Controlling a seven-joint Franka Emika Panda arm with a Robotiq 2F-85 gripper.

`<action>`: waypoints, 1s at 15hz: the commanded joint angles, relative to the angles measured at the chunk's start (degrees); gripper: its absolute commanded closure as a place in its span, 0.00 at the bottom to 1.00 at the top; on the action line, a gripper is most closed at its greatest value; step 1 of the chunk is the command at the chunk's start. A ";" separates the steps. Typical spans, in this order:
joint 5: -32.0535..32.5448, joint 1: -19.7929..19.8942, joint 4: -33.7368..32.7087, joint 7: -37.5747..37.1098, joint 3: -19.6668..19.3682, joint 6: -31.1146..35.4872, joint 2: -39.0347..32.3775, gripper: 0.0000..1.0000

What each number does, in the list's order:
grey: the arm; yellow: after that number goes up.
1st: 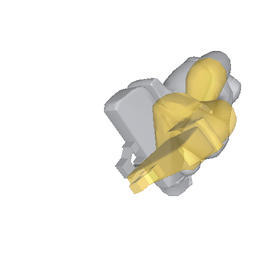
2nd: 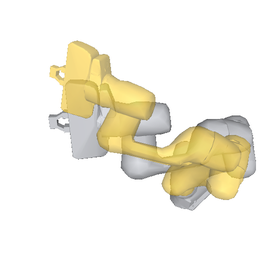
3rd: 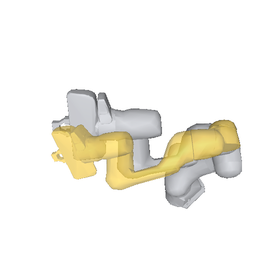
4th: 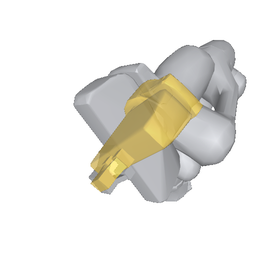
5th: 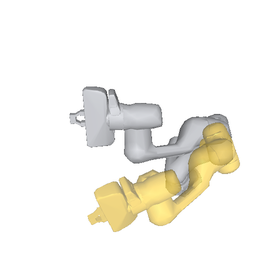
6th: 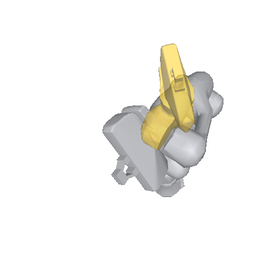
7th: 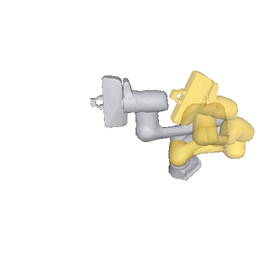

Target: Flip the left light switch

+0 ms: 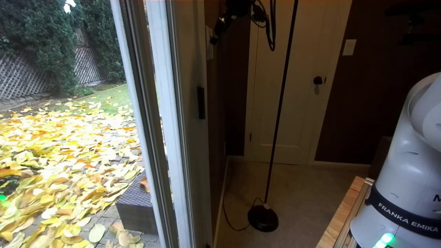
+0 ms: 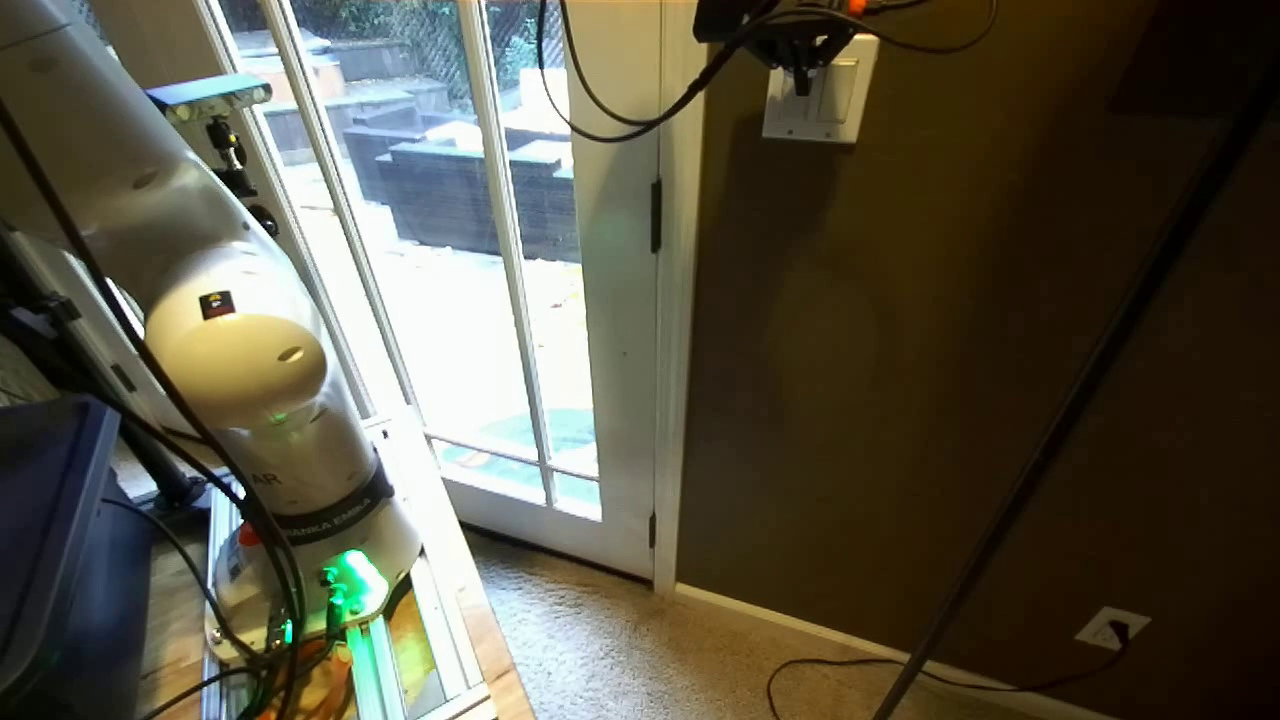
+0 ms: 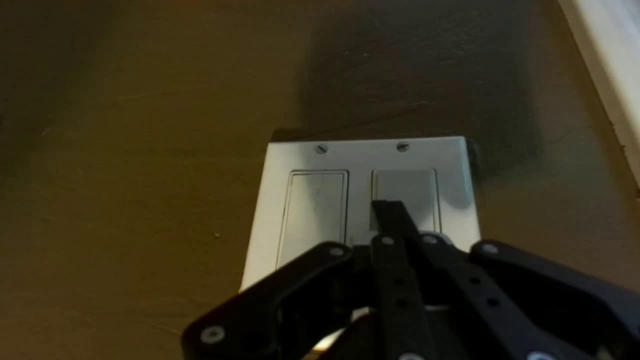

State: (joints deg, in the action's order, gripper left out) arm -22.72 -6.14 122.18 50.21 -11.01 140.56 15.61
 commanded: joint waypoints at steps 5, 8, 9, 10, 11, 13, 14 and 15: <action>8.47 3.45 -2.27 -8.08 2.66 -6.17 1.96 1.00; 16.52 6.15 -4.07 -13.60 3.14 -10.23 3.95 0.67; 18.14 6.83 -4.67 -15.44 2.99 -12.29 4.76 0.60; 19.20 7.40 -5.26 -16.98 2.69 -14.99 5.61 0.54; 19.04 7.68 -5.61 -18.17 2.14 -17.45 6.34 0.46; 17.87 8.45 -5.48 -22.51 1.50 -21.34 8.15 0.32; 18.23 9.26 -4.64 -26.36 1.82 -22.61 9.39 0.26; 18.24 9.58 -3.38 -28.34 1.90 -22.67 10.78 0.19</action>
State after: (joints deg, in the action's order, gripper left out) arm -5.39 2.29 116.94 29.05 -9.46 120.88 22.91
